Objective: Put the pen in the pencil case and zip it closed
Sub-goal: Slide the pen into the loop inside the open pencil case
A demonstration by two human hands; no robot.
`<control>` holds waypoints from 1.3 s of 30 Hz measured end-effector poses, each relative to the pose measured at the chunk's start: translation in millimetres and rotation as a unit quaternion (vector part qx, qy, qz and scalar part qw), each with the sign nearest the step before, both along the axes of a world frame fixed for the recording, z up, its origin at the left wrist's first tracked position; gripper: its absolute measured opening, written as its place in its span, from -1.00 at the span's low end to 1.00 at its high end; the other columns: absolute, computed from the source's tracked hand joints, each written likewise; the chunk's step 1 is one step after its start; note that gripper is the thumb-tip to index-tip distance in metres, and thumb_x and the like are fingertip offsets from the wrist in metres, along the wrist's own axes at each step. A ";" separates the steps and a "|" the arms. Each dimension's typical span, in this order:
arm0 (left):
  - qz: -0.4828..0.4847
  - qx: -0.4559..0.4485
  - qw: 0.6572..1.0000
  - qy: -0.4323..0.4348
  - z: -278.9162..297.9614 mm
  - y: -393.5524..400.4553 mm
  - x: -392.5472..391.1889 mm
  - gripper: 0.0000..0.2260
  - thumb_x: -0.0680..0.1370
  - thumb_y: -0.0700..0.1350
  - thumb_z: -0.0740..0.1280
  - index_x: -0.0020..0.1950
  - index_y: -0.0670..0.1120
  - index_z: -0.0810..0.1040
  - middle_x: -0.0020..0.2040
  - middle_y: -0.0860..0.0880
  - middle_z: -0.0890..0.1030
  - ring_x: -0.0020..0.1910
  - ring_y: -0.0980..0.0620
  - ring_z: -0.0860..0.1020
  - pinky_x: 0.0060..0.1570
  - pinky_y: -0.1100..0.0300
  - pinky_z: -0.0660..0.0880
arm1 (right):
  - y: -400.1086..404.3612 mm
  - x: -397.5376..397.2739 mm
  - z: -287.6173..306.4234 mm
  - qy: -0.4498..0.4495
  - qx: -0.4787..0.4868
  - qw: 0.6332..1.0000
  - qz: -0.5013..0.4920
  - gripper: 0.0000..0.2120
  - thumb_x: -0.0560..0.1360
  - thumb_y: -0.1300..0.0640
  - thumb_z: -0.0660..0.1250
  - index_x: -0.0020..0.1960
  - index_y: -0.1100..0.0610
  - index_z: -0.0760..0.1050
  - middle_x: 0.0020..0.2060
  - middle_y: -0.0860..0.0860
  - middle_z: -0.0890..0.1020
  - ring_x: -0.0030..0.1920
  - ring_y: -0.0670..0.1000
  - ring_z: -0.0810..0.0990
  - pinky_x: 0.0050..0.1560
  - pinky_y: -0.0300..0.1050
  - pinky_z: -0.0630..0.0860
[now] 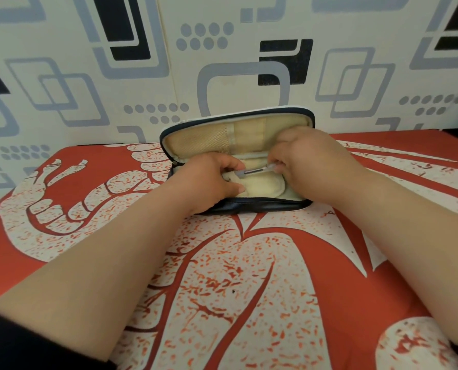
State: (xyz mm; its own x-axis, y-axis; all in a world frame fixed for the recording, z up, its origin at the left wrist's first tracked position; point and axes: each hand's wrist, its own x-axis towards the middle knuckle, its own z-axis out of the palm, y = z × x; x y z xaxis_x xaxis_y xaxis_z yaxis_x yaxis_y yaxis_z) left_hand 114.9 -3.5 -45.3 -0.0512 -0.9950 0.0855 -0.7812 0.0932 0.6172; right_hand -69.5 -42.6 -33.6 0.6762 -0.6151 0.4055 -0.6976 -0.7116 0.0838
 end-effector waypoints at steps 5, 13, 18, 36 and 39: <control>0.002 0.003 1.000 -0.007 -0.1 0.6 -0.2 -0.67 0.40 -0.06 0.42 0.16 0.12 0.53 -0.01 0.13 0.44 -0.24 0.28 0.41 -0.30 0.55 0.24 | 1.7 0.8 -4.7 -0.046 0.141 0.989 -0.025 -0.88 0.43 0.16 0.29 -0.11 0.14 0.58 -0.14 0.08 0.63 -0.13 0.10 0.54 -0.07 0.03 0.50; 0.006 0.003 1.000 0.003 -1.1 -0.5 0.7 -0.67 0.39 -0.05 0.44 0.13 0.14 0.54 -0.11 0.18 0.44 -0.24 0.32 0.41 -0.34 0.57 0.26 | -0.4 6.4 -5.0 -0.051 0.108 0.993 -0.022 -0.84 0.44 0.16 0.30 -0.03 0.12 0.60 -0.08 0.05 0.60 -0.06 0.09 0.52 -0.07 -0.07 0.44; 0.012 0.008 1.000 0.004 -0.7 -1.2 0.1 -0.66 0.39 -0.05 0.44 0.14 0.14 0.53 -0.06 0.14 0.45 -0.23 0.28 0.42 -0.34 0.55 0.24 | -1.5 9.7 -3.4 -0.055 0.097 0.994 -0.019 -0.82 0.44 0.16 0.29 0.01 0.11 0.59 -0.05 0.06 0.60 -0.03 0.10 0.52 -0.06 -0.07 0.44; -0.078 0.044 0.995 0.040 13.5 26.0 -12.7 -0.65 0.31 -0.03 0.50 0.06 0.16 0.56 -0.14 0.18 0.54 -0.23 0.29 0.52 -0.23 0.50 0.41 | 9.9 -31.7 21.1 -0.007 0.380 0.925 0.020 -0.89 0.41 0.08 0.37 -0.21 -0.14 0.55 -0.27 -0.21 0.62 -0.26 -0.29 0.52 -0.21 -0.44 0.40; -0.074 0.035 0.996 0.028 15.9 23.5 -9.0 -0.59 0.32 -0.03 0.49 0.13 0.16 0.51 -0.13 0.19 0.56 -0.23 0.22 0.53 -0.18 0.34 0.47 | 10.0 -29.6 20.3 -0.015 0.376 0.926 0.018 -0.88 0.41 0.08 0.36 -0.21 -0.15 0.54 -0.27 -0.21 0.62 -0.24 -0.28 0.52 -0.17 -0.32 0.44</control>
State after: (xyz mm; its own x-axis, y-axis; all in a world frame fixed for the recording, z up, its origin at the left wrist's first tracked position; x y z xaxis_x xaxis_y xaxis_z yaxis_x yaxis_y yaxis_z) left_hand 105.8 20.0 -29.5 -0.1939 -0.9807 0.0235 -0.7265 0.1597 0.6683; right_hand -99.2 -32.5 -13.3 0.6974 -0.7082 -0.1097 -0.6659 -0.5838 -0.4644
